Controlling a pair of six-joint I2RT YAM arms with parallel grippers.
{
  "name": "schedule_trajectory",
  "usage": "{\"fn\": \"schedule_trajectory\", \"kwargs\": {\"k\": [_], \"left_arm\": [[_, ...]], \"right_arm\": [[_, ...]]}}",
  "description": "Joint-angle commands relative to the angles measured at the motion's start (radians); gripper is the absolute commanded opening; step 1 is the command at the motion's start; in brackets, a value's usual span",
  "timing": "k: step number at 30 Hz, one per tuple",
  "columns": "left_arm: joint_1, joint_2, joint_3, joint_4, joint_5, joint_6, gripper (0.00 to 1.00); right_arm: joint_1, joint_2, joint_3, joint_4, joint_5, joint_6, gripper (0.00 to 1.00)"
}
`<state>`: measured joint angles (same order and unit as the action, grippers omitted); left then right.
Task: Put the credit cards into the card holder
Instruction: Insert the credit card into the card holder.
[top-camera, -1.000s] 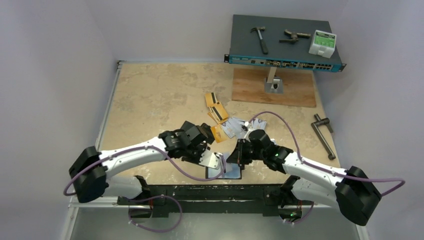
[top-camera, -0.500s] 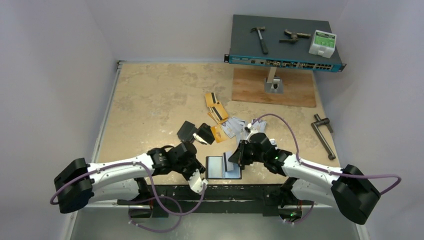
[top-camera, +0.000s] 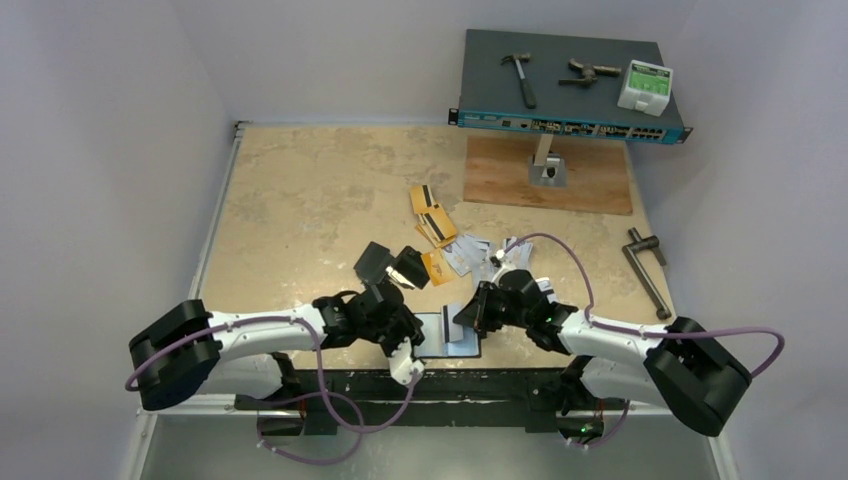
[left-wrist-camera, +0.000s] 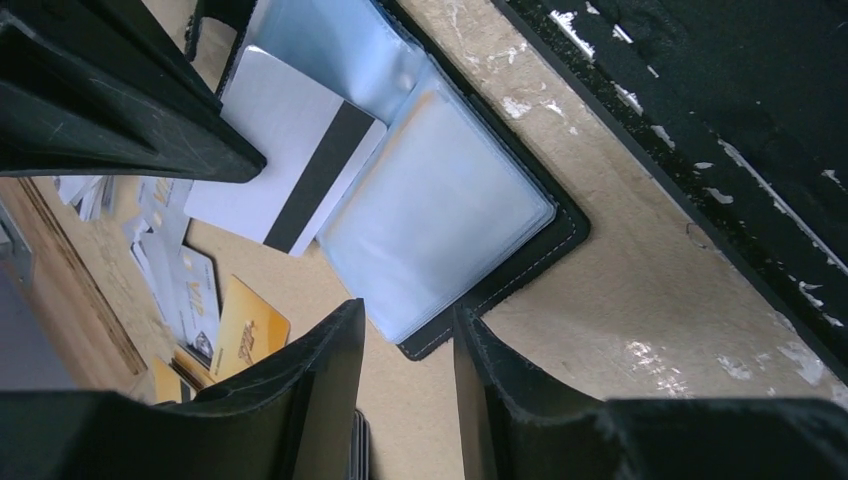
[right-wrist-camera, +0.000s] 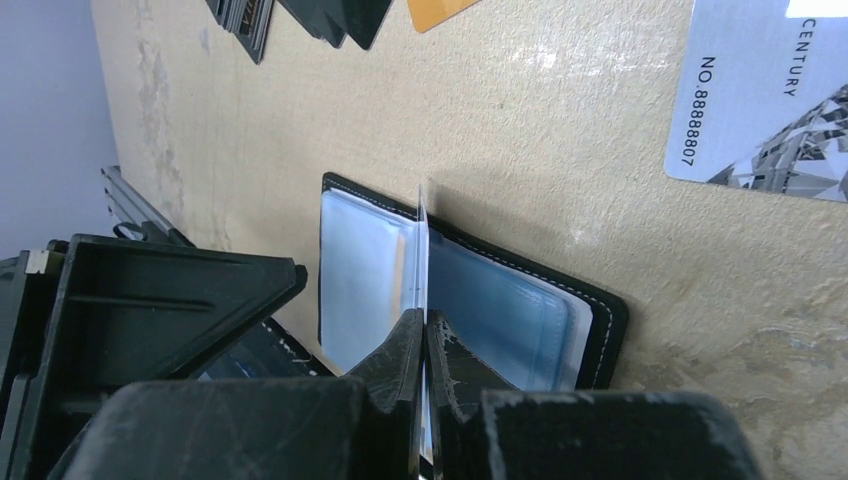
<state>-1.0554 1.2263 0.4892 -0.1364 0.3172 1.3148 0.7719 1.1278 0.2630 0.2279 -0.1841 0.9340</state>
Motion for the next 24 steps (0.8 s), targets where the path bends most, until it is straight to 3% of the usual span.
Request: {"fn": "schedule_trajectory", "kwargs": {"k": [1, 12, 24], "left_arm": [[-0.011, 0.022, -0.023, 0.028, 0.053, 0.048, 0.38], [-0.015, 0.066, -0.053, 0.004, 0.045, 0.181, 0.38], [-0.013, 0.065, -0.003, -0.235, 0.005, 0.337, 0.38]], "right_arm": [[-0.003, 0.03, -0.038, 0.144, -0.018, 0.037, 0.0], [-0.003, 0.015, -0.035, 0.107, 0.007, 0.02, 0.0], [-0.004, 0.004, -0.019, 0.087, -0.002, -0.005, 0.0]]}}
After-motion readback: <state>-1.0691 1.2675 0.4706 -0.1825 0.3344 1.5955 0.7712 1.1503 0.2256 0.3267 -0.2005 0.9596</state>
